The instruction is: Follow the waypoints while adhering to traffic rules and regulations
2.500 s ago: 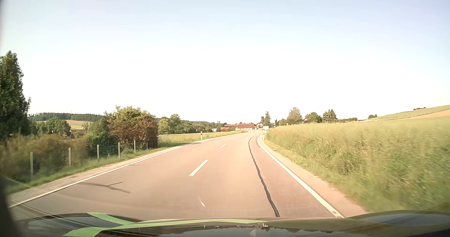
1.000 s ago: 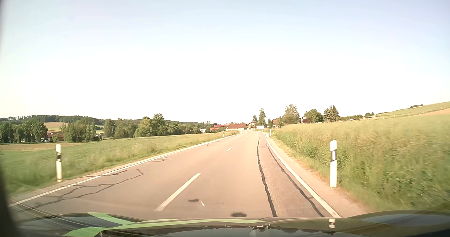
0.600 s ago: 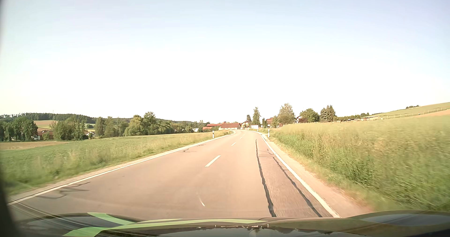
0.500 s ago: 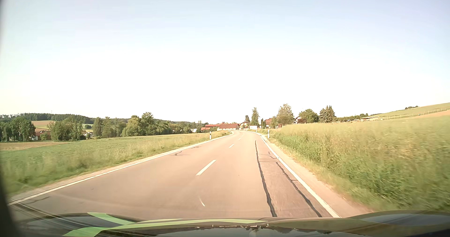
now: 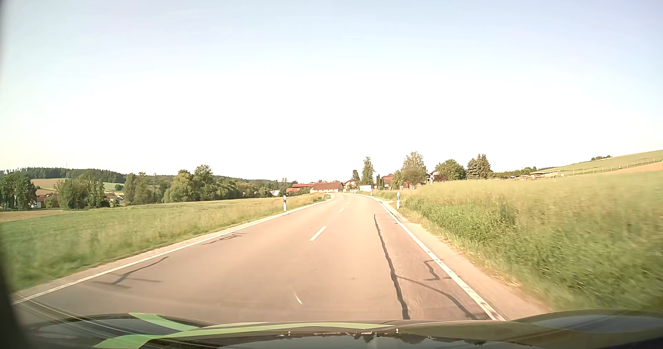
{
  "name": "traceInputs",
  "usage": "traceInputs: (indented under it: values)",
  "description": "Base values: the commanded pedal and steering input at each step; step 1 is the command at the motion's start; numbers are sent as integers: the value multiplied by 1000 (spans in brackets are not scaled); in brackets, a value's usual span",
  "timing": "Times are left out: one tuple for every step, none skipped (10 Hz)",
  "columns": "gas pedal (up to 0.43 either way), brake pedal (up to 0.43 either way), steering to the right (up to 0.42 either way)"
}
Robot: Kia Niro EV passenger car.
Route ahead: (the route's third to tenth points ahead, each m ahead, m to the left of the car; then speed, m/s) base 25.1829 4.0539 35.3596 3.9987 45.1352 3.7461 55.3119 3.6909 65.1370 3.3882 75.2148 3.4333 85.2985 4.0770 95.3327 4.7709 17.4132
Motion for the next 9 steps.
traceInputs:
  values:
    - [87, 0, 6]
    - [98, 0, 6]
    - [98, 0, 6]
    - [110, 0, 6]
    - [110, 0, 4]
    - [110, 0, 3]
    - [110, 0, -2]
    - [110, 0, -2]
    - [110, 0, -2]
